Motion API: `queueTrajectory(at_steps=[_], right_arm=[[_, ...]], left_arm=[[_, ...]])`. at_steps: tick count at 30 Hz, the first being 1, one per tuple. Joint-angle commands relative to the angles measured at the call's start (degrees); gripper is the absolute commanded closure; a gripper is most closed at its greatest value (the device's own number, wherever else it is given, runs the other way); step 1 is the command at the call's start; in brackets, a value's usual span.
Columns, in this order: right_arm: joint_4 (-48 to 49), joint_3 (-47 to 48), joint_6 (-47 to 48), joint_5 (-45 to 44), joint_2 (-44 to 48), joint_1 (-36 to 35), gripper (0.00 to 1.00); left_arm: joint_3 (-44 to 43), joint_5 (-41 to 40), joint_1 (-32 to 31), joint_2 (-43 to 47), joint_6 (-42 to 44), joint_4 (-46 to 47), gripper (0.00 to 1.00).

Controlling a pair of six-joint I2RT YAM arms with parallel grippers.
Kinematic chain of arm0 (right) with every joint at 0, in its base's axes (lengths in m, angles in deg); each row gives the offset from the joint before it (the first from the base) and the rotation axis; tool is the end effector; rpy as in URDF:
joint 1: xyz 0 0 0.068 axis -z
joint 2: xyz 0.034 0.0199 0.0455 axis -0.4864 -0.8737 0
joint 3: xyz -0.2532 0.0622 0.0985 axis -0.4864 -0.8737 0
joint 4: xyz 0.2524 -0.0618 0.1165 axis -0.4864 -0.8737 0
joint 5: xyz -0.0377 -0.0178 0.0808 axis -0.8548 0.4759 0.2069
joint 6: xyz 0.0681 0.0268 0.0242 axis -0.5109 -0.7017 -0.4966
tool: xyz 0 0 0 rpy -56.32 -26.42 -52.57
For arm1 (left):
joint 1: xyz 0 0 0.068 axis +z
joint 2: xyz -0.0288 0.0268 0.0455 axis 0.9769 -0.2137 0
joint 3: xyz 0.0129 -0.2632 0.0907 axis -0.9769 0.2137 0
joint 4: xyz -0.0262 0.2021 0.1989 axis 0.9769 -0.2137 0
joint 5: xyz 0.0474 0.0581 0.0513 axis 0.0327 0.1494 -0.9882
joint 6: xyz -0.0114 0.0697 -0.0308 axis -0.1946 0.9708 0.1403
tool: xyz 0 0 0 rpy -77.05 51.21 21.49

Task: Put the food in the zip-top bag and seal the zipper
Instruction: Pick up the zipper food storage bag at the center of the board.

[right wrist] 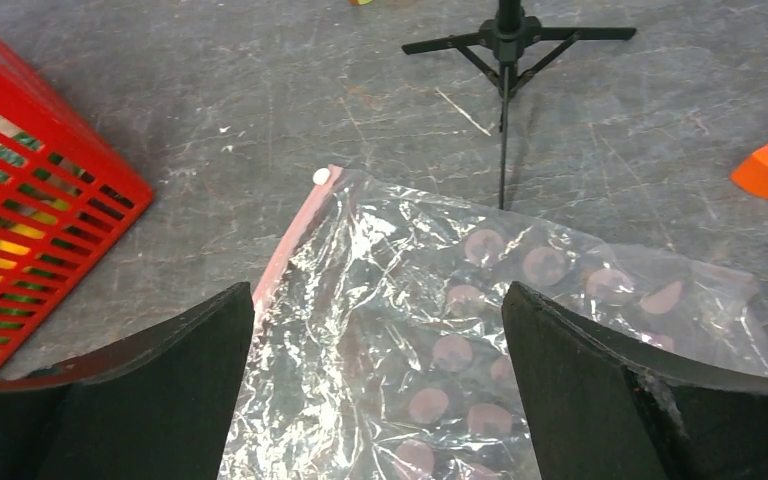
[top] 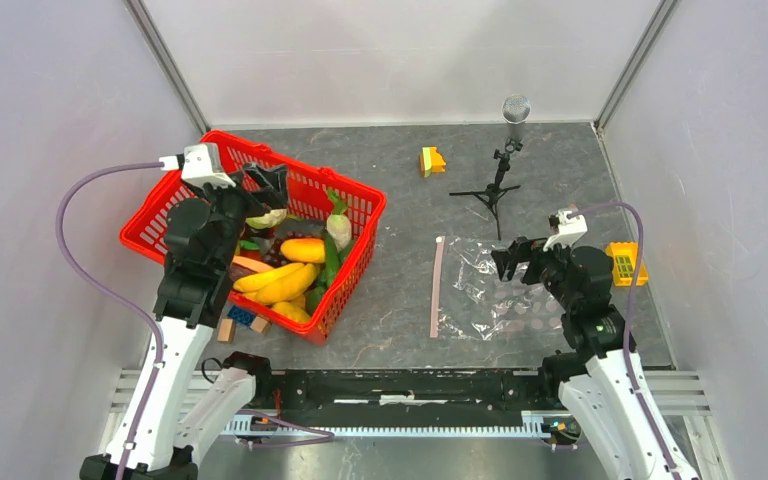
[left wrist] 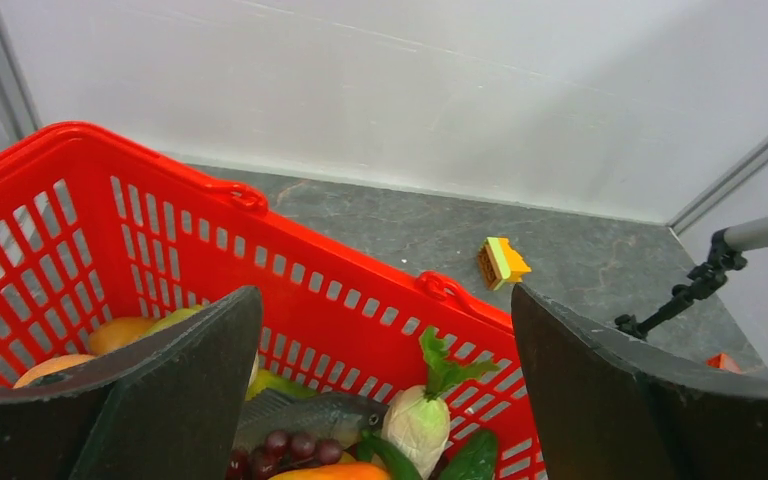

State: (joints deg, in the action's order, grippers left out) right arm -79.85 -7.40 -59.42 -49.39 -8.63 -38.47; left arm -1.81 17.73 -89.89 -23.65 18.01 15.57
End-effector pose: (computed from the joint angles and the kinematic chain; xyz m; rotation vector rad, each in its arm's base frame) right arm 0.1867 0.0425 0.2490 -0.0323 1.9019 0.4536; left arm 0.2110 -0.0392 0.4180 -0.1373 1.5295 -0.3244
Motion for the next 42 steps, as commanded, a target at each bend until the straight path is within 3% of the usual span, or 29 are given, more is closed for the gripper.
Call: queueTrajectory(at_steps=[1,9,13,18,19,22,24,29,34,42], right_arm=[[2.51,-0.98,-2.24,4.36,0.91,-0.16,0.02],[4.86,-1.87,-3.22,11.66,-1.08,-1.44,0.04],[3.87,-1.41,-1.48,8.57,-2.42,-6.33,0.07],[2.45,0.96,-1.59,-3.57,-7.4,-20.32,0.1],[2.66,1.03,-2.01,-5.71,-7.91,-22.26,0.13],[3.64,0.77,-3.18,-9.75,-9.67,-27.25,0.4],[3.36,1.48,-4.34,-11.58,-12.62,-30.35,0.4],[7.85,0.2,-9.93,-27.31,-19.06,-40.81,0.39],[8.35,4.39,-13.1,-37.06,-31.61,-46.94,0.38],[13.8,7.15,-16.21,-41.7,-44.72,-49.55,0.38]], left_arm=[[0.98,-2.89,0.36,1.26,-0.6,-0.21,0.0],[7.38,8.62,0.36,11.0,-7.73,2.98,0.0],[9.62,17.76,0.36,13.22,-5.35,6.74,0.0],[5.64,29.49,0.36,8.8,-3.47,0.52,0.0],[5.44,29.99,0.36,8.8,-3.14,-0.18,0.0],[6.4,29.37,0.32,11.14,-1.75,-0.8,0.0],[7.13,28.49,0.36,12.73,-1.48,-0.57,0.0],[7.27,28.3,0.36,13.27,-1.88,-0.71,0.0],[7.28,28.12,0.37,13.37,-1.71,-1.73,0.0],[7.45,24.71,0.36,14.75,0.23,-4.4,0.0]])
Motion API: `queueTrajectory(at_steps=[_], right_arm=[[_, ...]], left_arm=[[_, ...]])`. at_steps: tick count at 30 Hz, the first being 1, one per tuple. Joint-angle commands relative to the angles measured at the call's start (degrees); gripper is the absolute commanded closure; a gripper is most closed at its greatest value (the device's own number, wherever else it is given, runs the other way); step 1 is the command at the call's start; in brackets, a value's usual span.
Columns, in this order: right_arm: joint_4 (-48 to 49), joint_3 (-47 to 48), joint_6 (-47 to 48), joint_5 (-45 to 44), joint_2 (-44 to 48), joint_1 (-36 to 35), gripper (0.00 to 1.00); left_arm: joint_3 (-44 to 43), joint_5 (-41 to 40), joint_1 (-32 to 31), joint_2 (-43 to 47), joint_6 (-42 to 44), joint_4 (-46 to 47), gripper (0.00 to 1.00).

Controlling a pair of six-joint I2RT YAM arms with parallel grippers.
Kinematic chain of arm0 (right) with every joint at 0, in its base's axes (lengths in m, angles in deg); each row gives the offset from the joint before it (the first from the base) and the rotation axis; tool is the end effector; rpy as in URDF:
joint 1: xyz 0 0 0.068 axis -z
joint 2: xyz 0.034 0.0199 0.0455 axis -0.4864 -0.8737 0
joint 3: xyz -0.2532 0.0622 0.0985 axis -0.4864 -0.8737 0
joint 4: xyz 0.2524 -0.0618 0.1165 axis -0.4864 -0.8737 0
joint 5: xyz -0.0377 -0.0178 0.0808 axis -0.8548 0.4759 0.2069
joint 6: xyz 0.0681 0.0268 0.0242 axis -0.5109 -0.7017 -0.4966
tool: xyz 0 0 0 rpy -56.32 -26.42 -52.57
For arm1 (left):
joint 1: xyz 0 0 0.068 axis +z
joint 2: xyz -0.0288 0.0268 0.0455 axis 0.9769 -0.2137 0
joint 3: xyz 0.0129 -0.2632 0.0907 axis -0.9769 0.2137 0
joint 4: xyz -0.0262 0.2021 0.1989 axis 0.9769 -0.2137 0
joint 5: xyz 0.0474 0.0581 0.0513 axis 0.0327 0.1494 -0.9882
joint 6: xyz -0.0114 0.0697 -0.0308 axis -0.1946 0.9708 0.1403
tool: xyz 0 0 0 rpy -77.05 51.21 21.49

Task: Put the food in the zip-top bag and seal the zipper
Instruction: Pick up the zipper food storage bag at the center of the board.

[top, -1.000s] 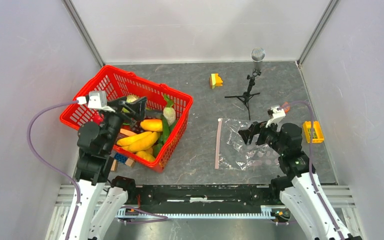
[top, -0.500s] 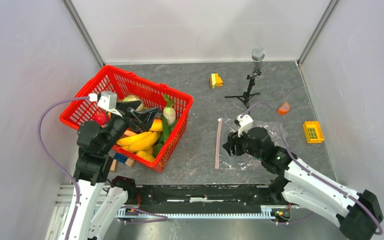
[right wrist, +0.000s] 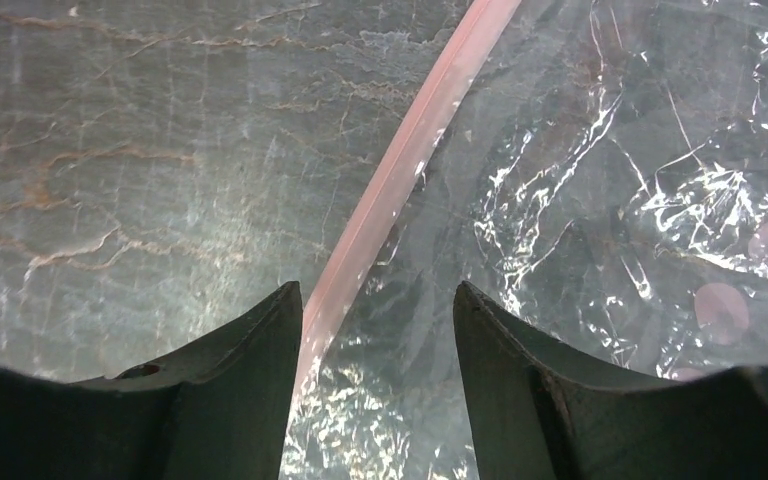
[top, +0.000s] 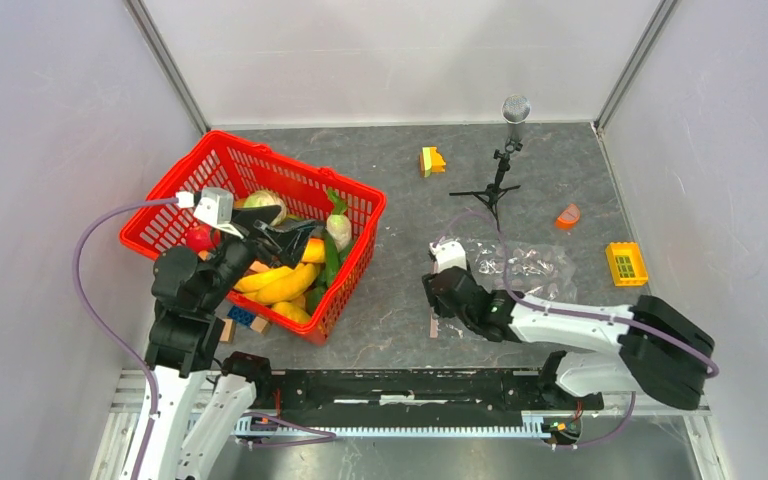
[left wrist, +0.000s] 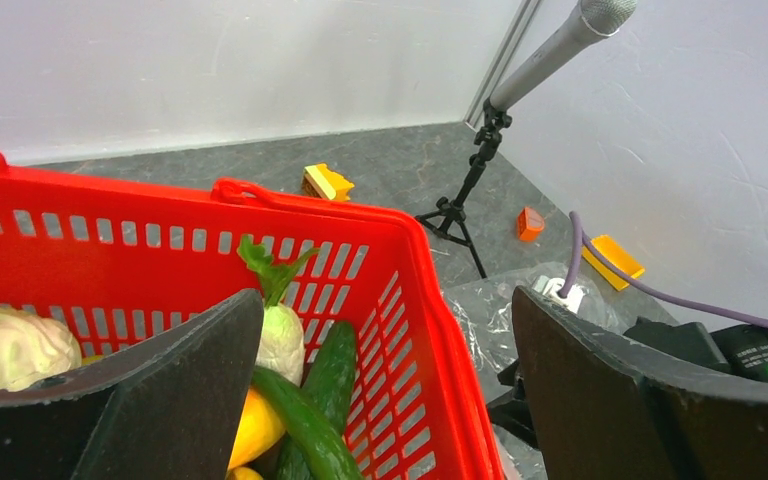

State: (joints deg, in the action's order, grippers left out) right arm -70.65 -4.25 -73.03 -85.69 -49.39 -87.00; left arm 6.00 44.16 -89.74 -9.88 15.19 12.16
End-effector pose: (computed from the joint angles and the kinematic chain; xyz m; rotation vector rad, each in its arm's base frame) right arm 0.1656 0.2095 0.1398 -0.3738 2.2564 0.2389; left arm 0.1503 -0.0560 0.3973 0.2040 1.5153 -0.7080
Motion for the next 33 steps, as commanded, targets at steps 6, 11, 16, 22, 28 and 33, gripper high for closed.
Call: queueTrajectory(at_steps=[6,11,16,22,28,33], right_arm=[[2.92,7.84,-4.03,-10.56,-11.98,-2.75,0.41],[2.32,7.66,-5.89,-11.84,-15.35,-3.6,0.45],[3.69,5.06,-7.9,-11.37,-15.97,-3.68,0.51],[4.55,1.68,-9.45,-11.27,-15.13,-3.69,0.66],[7.21,-0.21,-9.13,-12.33,-11.43,-3.59,0.81],[9.61,-1.51,-7.47,-12.1,-6.75,-3.24,0.94]], left_arm=[[-0.26,-2.72,0.21,1.1,3.52,-1.73,0.0],[-0.17,-3.31,0.21,1.43,4.07,-2.32,0.0],[-0.35,-3.46,0.21,1.41,4.25,-2.67,0.0],[-0.65,-3.14,0.21,1.15,4.11,-2.74,0.0],[-1.09,-2.47,0.22,1.15,3.9,-3.37,0.0],[-1.99,-0.07,0.21,0.7,3.53,-3.64,0.0]])
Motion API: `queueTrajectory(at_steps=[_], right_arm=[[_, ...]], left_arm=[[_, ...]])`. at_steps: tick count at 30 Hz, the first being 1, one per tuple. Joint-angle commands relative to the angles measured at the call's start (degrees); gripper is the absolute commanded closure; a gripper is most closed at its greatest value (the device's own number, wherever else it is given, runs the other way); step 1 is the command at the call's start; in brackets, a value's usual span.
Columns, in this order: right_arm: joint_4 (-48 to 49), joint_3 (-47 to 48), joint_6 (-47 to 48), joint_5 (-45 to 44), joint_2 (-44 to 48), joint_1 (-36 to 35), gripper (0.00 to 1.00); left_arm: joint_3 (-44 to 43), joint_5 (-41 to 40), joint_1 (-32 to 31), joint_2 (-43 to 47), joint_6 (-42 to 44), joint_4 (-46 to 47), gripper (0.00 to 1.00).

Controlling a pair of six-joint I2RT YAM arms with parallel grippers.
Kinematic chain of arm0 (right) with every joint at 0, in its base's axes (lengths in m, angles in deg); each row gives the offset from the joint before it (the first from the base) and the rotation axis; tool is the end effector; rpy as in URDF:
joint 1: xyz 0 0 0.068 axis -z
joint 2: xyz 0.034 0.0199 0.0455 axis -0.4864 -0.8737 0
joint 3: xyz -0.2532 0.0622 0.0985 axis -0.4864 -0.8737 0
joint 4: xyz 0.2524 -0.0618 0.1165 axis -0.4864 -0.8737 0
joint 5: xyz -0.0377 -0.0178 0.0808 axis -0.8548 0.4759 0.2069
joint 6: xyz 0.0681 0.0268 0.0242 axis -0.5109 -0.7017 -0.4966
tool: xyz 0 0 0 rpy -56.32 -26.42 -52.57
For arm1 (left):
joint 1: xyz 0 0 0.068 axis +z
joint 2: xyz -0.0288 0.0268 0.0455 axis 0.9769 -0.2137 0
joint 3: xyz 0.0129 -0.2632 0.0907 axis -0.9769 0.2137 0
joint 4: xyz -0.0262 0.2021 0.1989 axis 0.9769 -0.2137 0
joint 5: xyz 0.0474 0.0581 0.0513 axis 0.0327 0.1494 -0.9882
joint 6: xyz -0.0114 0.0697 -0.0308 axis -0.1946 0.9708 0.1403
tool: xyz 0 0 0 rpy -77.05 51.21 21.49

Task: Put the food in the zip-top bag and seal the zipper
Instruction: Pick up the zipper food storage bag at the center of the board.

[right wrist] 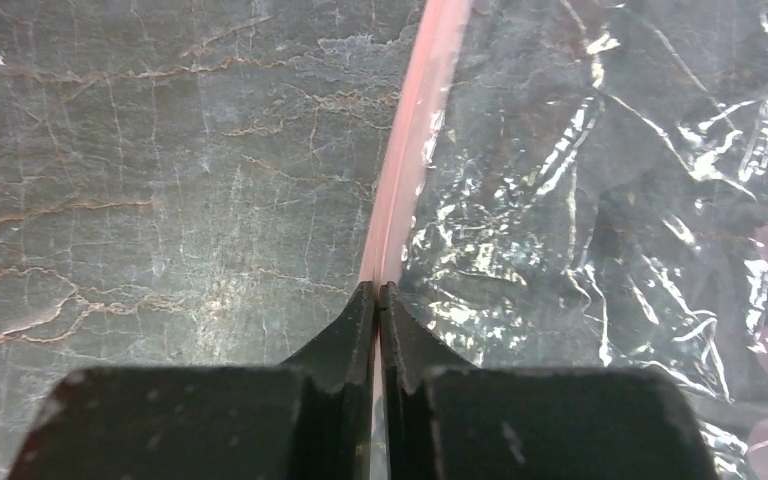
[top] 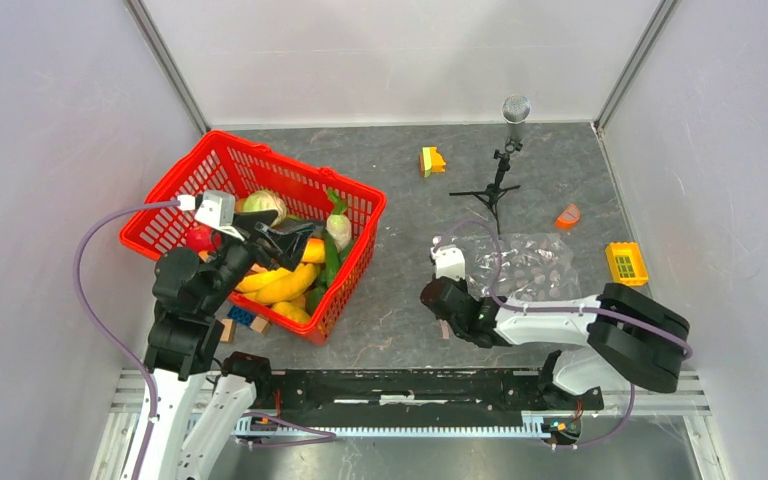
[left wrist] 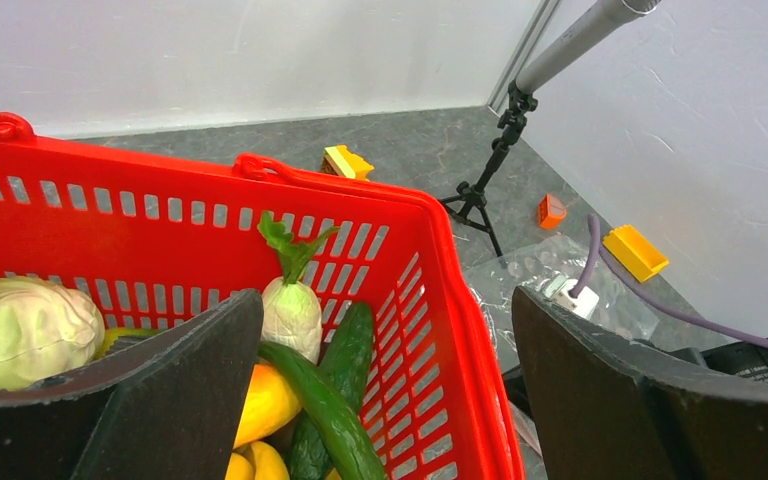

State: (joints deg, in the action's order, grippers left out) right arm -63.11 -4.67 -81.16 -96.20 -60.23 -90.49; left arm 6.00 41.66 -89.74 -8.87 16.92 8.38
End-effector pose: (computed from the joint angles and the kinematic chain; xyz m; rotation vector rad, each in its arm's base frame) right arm 0.1656 0.2217 0.1063 -0.2154 2.2241 0.1265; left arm 0.1475 -0.0527 0.3908 0.1834 1.5583 -0.6532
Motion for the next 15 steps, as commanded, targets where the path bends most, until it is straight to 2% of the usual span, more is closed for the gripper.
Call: queueTrajectory(at_steps=[1,8,12,15], right_arm=[[3.05,-1.7,1.01,-1.01,5.17,0.34,0.98],[4.61,-5.21,1.27,0.98,12.62,2.26,1.0],[6.74,-8.3,1.23,4.59,19.51,3.5,1.0],[8.41,-10.67,0.77,5.71,26.75,3.64,1.0]], left_arm=[[-2.18,3.25,0.21,-0.43,1.81,0.19,0.0],[-3.92,10.76,0.21,-2.84,1.46,0.23,0.0],[-6.18,17.09,-0.45,-6.19,0.82,-0.2,0.05],[-9.62,14.84,-5.13,-8.99,2.73,-4.4,0.07]])
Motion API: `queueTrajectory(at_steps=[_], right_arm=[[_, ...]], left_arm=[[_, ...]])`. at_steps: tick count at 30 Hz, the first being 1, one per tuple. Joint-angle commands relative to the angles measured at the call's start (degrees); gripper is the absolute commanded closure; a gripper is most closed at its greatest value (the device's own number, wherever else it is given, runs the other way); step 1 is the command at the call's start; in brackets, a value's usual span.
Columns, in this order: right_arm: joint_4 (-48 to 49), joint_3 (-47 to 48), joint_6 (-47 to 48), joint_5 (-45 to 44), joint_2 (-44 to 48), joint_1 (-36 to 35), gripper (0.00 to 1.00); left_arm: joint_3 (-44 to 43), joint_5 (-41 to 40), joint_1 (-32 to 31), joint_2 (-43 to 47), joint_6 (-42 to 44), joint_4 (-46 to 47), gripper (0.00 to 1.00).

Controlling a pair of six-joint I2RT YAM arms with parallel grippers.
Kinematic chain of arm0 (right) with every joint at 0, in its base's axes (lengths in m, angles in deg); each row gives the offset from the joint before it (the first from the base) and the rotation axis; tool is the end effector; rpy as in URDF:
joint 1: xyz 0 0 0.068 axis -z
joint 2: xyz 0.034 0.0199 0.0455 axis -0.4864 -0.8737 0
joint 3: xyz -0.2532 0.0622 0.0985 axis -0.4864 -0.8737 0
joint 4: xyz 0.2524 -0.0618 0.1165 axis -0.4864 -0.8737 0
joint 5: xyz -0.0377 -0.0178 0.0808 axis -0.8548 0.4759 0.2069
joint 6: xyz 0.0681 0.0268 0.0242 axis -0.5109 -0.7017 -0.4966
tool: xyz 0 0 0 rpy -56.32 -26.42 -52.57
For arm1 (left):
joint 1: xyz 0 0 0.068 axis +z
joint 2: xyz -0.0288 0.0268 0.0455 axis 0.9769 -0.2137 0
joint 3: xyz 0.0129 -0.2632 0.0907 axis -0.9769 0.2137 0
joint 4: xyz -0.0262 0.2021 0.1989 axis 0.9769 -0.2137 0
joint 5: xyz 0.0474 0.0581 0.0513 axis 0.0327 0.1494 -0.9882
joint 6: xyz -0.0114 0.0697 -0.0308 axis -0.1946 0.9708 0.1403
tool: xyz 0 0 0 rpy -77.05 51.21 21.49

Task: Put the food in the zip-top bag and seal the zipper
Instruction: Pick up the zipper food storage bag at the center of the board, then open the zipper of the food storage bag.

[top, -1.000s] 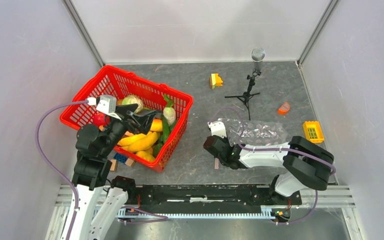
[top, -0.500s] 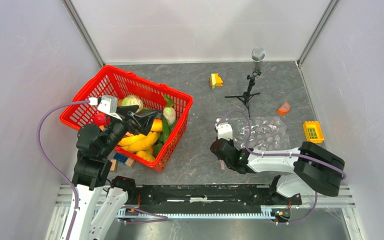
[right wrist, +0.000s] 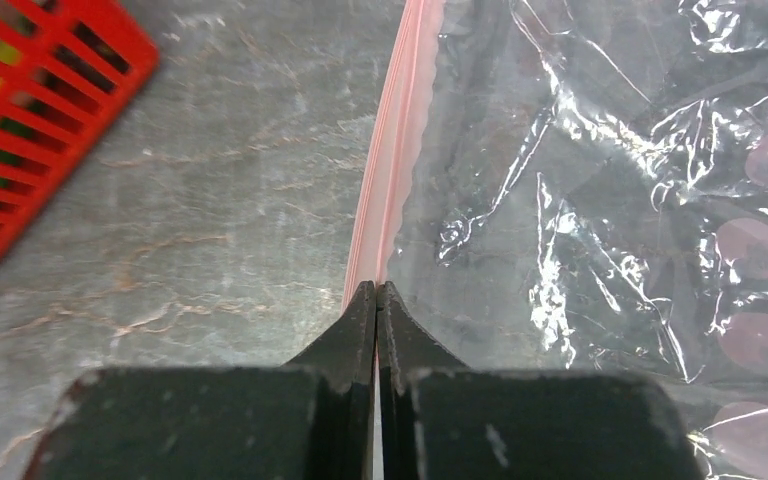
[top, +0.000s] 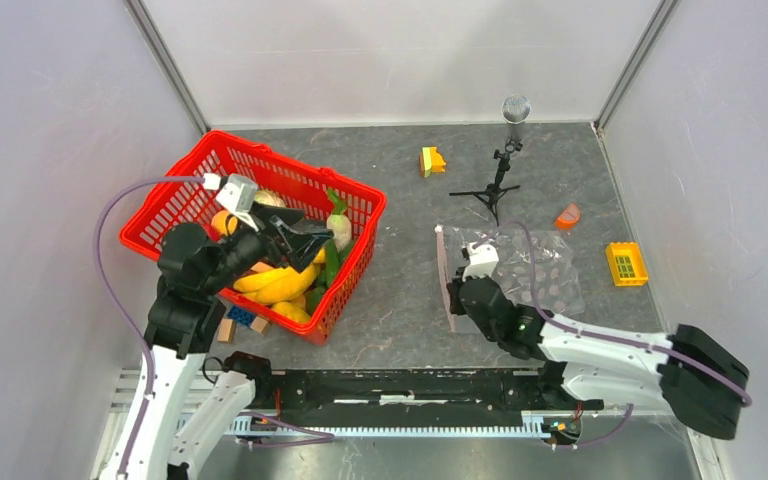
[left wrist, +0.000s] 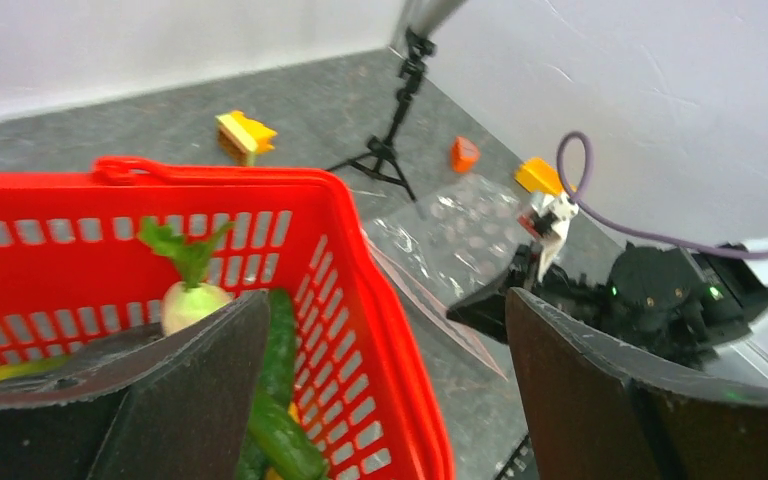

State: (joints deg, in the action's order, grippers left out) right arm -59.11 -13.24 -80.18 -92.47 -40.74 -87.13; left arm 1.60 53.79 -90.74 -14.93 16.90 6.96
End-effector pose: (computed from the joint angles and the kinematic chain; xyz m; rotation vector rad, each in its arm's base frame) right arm 0.1579 0.1856 0.1440 -0.0907 2.0919 0.3652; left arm 0.1567 -0.0706 0.4010 0.3620 1.6056 -0.8318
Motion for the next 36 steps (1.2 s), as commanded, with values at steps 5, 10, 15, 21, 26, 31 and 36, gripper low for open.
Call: queueTrajectory(at_steps=[5,10,15,21,26,31,36], right_arm=[[2.32,-3.68,-2.42,2.14,17.12,0.4,1.0],[0.53,-4.68,-6.03,1.52,24.55,0.36,1.0],[-2.36,-4.35,-6.63,1.01,31.52,0.32,1.0],[-5.91,-4.38,-7.56,1.04,37.83,0.32,1.0],[-6.39,-4.23,-7.56,2.18,40.69,0.3,1.0],[-8.51,-3.46,-6.98,3.25,41.61,0.32,1.0],[-8.83,-3.74,-6.82,3.88,42.78,0.3,1.0]], left_arm=[[-10.1,-10.58,-21.64,-10.24,7.27,-8.81,0.09],[-9.93,-26.39,-39.99,-18.51,6.2,-4.82,0.13],[-9.56,-36.84,-48.95,-27.54,1.75,0.66,0.17],[-7.39,-40.98,-50.94,-32.89,-4.17,9.99,0.18],[-6.91,-40.52,-50.9,-38.57,-9.03,16.58,0.19],[-7.02,-38.12,-50.91,-43.42,-11.51,20.54,0.28],[-6.18,-39.82,-50.82,-44.66,-11.73,21.43,0.39]])
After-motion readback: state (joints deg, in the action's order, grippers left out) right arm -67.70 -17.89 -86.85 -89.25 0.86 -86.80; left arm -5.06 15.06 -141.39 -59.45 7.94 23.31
